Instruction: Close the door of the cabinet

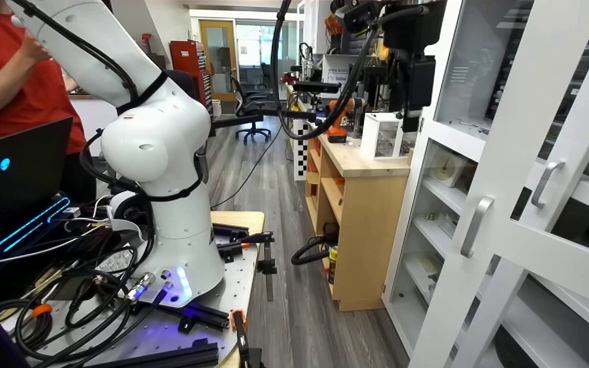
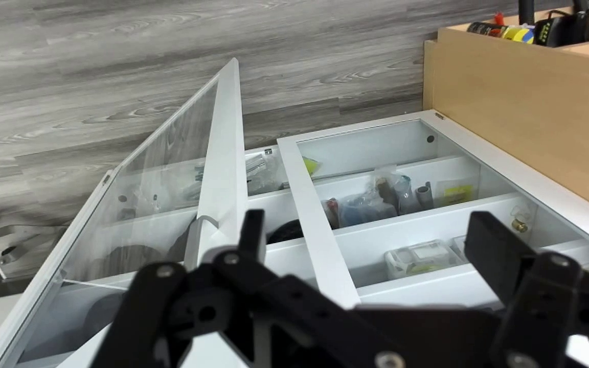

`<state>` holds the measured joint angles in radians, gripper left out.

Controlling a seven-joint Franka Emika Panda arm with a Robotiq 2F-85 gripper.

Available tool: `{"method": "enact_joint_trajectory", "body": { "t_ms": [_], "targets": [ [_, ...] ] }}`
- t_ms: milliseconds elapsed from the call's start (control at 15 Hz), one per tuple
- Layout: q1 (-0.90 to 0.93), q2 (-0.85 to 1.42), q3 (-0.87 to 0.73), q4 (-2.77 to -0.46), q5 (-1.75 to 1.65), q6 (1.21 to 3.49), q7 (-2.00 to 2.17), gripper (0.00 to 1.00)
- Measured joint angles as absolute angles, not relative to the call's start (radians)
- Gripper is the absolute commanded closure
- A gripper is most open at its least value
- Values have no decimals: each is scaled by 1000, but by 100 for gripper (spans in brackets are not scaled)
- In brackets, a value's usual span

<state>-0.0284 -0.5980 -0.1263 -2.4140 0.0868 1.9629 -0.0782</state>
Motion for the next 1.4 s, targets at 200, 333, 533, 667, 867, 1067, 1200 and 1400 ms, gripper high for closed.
{"method": "enact_joint_trajectory", "body": {
  "t_ms": [200,333,533,667,867,1067,1200,1400],
  "targets": [
    [-28,-598,-125,-2414,87,1963,-78,0],
    [-29,-598,-125,-2414,87,1963,-78,0],
    [-46,-599,-127,-2411,79,1963,-78,0],
    [-62,-601,-131,-2408,75,1965,-82,0],
    [-75,-604,-147,-2407,74,1979,-114,0],
    [-75,-604,-179,-2408,75,2006,-196,0],
    [-75,-603,-206,-2409,77,2025,-261,0],
    [-75,-598,-245,-2410,80,2045,-350,0]
  ]
}}
